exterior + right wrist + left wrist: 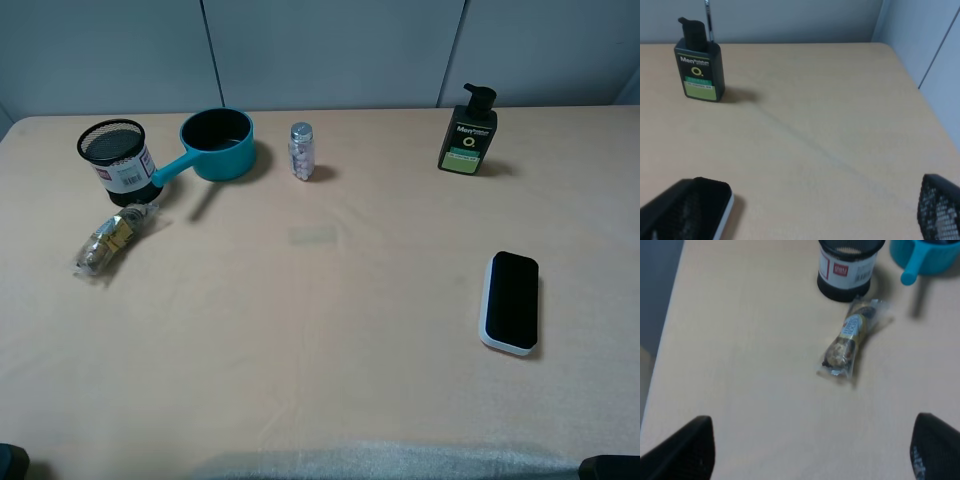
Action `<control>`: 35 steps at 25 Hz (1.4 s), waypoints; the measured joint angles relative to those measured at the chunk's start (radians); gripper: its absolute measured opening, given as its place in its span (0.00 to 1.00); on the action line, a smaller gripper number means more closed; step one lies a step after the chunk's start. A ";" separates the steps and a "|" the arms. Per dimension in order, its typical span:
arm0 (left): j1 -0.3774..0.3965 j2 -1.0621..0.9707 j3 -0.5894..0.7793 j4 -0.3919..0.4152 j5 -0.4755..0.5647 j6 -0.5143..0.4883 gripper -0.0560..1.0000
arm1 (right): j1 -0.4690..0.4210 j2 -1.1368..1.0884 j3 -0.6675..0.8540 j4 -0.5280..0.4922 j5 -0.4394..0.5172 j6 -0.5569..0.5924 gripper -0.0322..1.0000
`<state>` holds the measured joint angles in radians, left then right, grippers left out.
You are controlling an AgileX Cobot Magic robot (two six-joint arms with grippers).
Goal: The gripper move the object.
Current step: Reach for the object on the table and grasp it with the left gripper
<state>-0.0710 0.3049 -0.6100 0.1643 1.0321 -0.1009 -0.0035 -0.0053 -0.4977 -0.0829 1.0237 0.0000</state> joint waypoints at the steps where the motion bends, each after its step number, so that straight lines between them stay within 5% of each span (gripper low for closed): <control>1: 0.000 0.057 -0.020 0.000 -0.007 0.000 0.86 | 0.000 0.000 0.000 0.000 0.000 0.000 0.67; 20: -0.016 0.870 -0.468 0.001 -0.066 0.111 0.85 | 0.000 0.000 0.000 0.000 0.000 0.000 0.67; 35: -0.364 1.406 -0.960 0.042 0.005 0.142 0.85 | 0.000 0.000 0.000 0.000 0.000 0.000 0.67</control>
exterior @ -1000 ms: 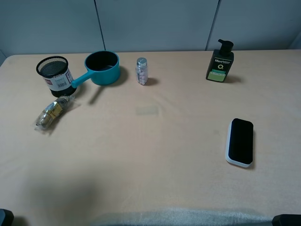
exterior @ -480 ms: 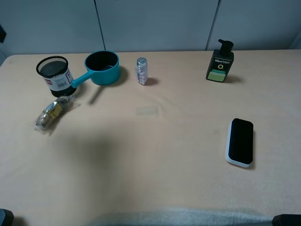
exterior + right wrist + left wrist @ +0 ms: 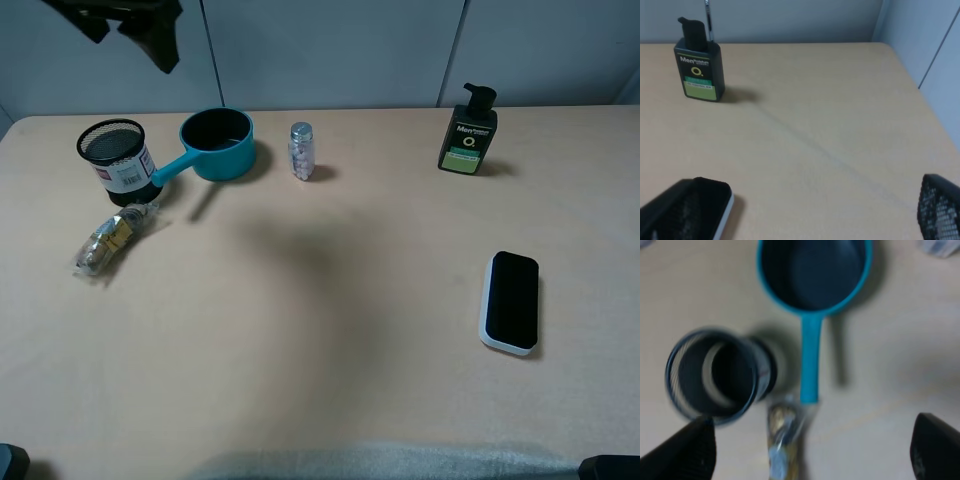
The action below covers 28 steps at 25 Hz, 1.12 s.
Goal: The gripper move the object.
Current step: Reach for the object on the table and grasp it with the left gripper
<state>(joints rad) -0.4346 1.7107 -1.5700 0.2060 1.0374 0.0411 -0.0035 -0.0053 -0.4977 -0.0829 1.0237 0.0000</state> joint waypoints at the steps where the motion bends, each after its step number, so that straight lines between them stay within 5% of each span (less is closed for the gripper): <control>1: -0.018 0.031 -0.042 0.005 0.012 0.000 0.85 | 0.000 0.000 0.000 0.000 0.000 0.000 0.67; 14: -0.135 0.432 -0.393 -0.020 0.086 0.017 0.85 | 0.000 0.000 0.000 0.001 0.000 0.000 0.67; 28: -0.145 0.617 -0.450 -0.056 0.028 0.070 0.84 | 0.000 0.000 0.000 0.001 0.000 0.000 0.67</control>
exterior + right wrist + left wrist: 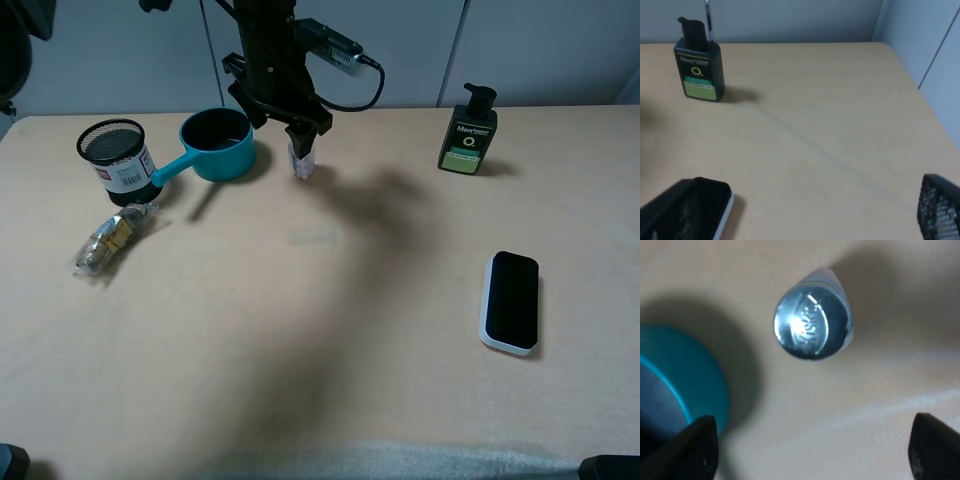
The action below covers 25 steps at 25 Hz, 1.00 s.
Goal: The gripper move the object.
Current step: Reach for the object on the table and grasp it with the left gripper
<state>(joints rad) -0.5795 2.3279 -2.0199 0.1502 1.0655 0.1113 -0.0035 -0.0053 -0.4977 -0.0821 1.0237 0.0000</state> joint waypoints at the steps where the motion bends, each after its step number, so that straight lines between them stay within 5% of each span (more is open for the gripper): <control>1: 0.000 0.007 -0.007 0.000 -0.007 0.001 0.84 | 0.000 0.000 0.000 0.000 0.000 0.000 0.67; 25: 0.000 0.194 -0.143 -0.008 -0.079 0.026 0.84 | 0.000 0.000 0.000 0.000 0.000 0.000 0.67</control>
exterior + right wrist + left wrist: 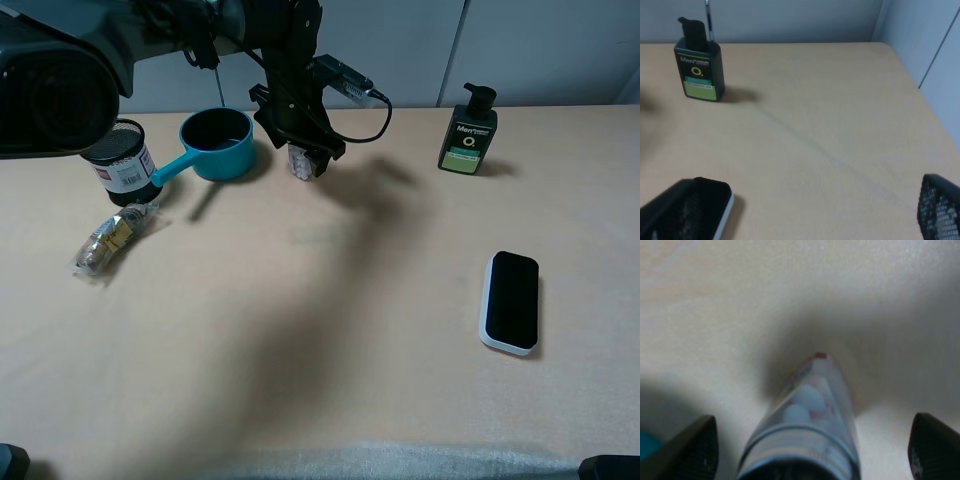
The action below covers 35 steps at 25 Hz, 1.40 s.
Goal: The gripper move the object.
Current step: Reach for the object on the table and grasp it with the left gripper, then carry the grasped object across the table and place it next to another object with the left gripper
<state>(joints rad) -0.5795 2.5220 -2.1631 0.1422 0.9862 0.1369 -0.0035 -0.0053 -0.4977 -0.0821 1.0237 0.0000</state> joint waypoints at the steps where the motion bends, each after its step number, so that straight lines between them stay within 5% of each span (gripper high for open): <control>1: 0.000 0.004 -0.002 0.000 -0.003 0.000 0.84 | 0.000 0.000 0.000 0.000 0.000 0.000 0.67; 18: 0.000 0.008 -0.003 0.000 -0.048 0.001 0.83 | 0.000 0.000 0.000 0.000 0.000 0.000 0.67; 27: 0.000 0.008 -0.003 0.000 -0.048 -0.017 0.57 | 0.000 0.000 0.000 0.000 0.000 0.000 0.67; 35: 0.000 0.008 -0.003 0.000 -0.048 -0.017 0.55 | 0.000 0.000 0.000 0.000 0.000 0.000 0.67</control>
<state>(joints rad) -0.5795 2.5304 -2.1658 0.1423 0.9383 0.1195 -0.0035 -0.0053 -0.4977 -0.0821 1.0237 0.0000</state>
